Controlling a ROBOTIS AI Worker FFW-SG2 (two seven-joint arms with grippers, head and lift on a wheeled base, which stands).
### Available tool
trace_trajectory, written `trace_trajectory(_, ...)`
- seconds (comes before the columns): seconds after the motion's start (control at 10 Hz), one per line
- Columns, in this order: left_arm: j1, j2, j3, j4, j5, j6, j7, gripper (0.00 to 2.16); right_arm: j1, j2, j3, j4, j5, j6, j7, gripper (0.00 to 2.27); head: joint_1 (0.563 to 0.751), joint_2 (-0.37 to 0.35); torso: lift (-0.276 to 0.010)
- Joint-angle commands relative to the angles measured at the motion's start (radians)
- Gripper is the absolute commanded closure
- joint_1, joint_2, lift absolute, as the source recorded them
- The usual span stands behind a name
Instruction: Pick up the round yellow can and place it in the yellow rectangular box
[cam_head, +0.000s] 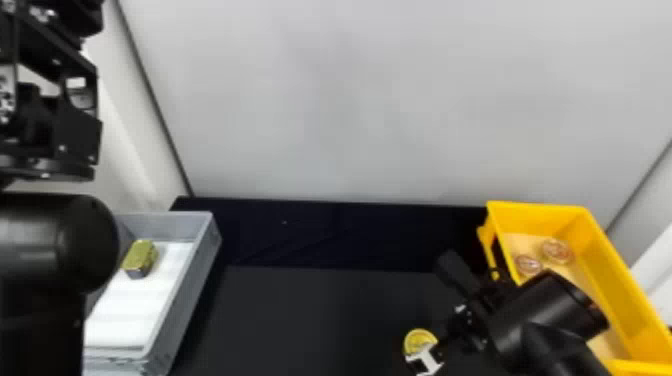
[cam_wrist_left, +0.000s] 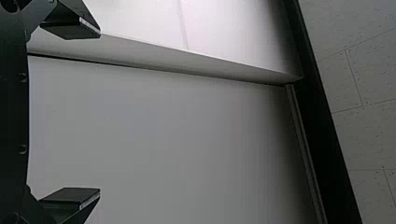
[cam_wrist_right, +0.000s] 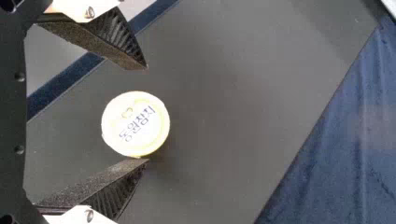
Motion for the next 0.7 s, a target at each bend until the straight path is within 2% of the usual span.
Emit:
trace_trajectory(0.0,0.0,0.0,0.0,0.0,0.0,-0.001,0.0,0.09,-0.005,-0.005,0.012,0.007,0.002,-0.012,0.0,0.07,0.663,0.054,-0.002)
trace_trajectory(0.6,0.002,-0.001,-0.005,0.0,0.002,-0.004,0.0,0.09,-0.026,-0.028,0.052,0.047,0.013,-0.088,0.009,0.07,0.663,0.054,-0.002)
